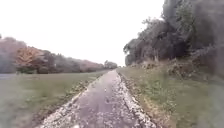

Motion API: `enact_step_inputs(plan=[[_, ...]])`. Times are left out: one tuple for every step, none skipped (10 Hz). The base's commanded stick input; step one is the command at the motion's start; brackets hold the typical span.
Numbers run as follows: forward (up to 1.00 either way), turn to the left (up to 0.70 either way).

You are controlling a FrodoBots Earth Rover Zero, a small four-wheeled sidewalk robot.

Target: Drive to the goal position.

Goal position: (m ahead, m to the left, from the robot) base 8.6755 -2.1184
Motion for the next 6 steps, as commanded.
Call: enact_step_inputs(plan=[[1.0, 0.0], [1.0, 0.0], [1.0, 0.0], [1.0, 0.0], [1.0, 0.0], [1.0, 0.0]])
